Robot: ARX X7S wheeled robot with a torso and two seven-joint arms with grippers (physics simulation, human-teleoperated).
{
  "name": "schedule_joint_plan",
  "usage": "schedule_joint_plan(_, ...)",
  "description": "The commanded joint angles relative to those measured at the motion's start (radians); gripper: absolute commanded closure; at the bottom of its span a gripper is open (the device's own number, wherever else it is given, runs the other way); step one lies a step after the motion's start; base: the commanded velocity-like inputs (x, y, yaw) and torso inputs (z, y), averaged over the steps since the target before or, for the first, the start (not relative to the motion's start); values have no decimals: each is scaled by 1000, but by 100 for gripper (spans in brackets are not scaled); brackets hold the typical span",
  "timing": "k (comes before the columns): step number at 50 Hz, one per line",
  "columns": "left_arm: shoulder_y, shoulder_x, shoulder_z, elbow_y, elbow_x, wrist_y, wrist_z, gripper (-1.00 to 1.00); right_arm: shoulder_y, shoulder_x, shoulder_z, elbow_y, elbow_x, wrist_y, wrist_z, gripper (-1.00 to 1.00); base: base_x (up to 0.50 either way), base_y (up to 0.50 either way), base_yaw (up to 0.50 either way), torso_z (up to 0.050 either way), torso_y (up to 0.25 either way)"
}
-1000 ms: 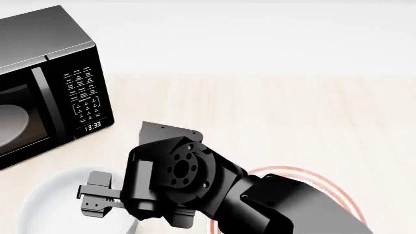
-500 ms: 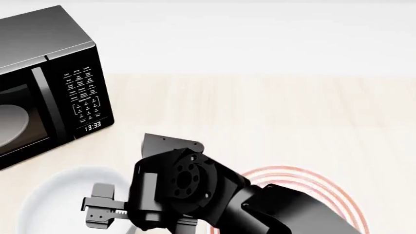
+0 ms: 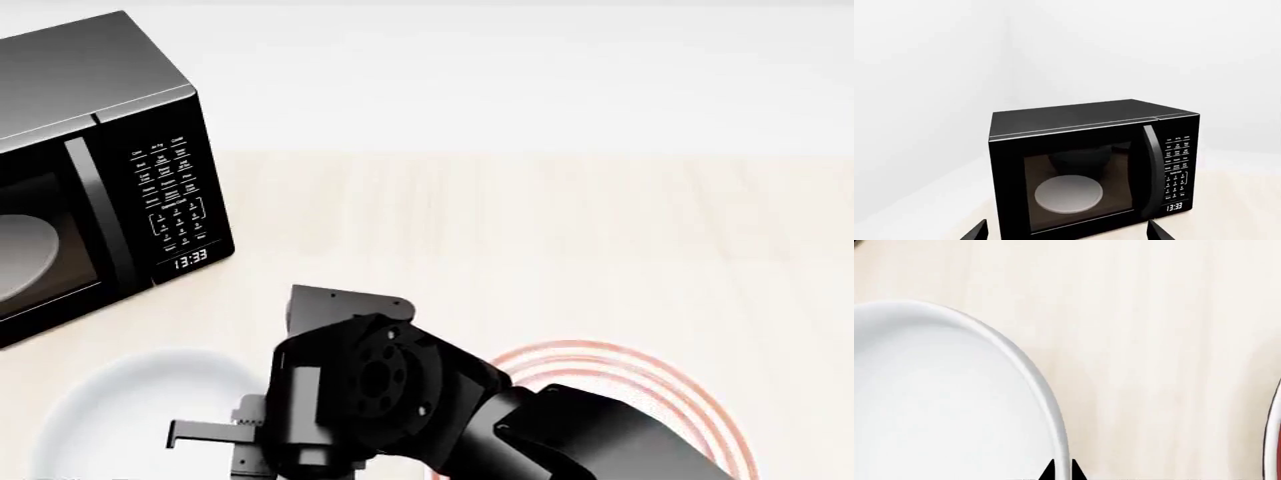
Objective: Put the white bowl to the right of the plate.
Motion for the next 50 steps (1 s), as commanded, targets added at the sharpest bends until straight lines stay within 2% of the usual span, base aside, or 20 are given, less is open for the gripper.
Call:
schedule_joint_plan(1,8,-1,-3,8,-5,6,-2,-100,4,-1,5,-14,-10,1,8,100,0,0,0,0,0)
schedule_joint_plan(9,10,-4,2,9,-2,11,-4,-100,16,-1,6,-30,-3,-6,20,100,0,0,0,0,0)
schedule_joint_plan(18,13,-5,0,9,-7,12,-6,-100,90,0,20,-57,74,-9,131,100,0,0,0,0,0)
schedule_joint_plan(27,8,-8,8,4,-6,9,-11,-100,154,114,88,-302,133,-74,290,100,0,0,0,0,0)
schedule_joint_plan(50,8,-14,6,-1,-10,13,-20,-100,238,181,104,-189,170,-3,292,100,0,0,0,0,0)
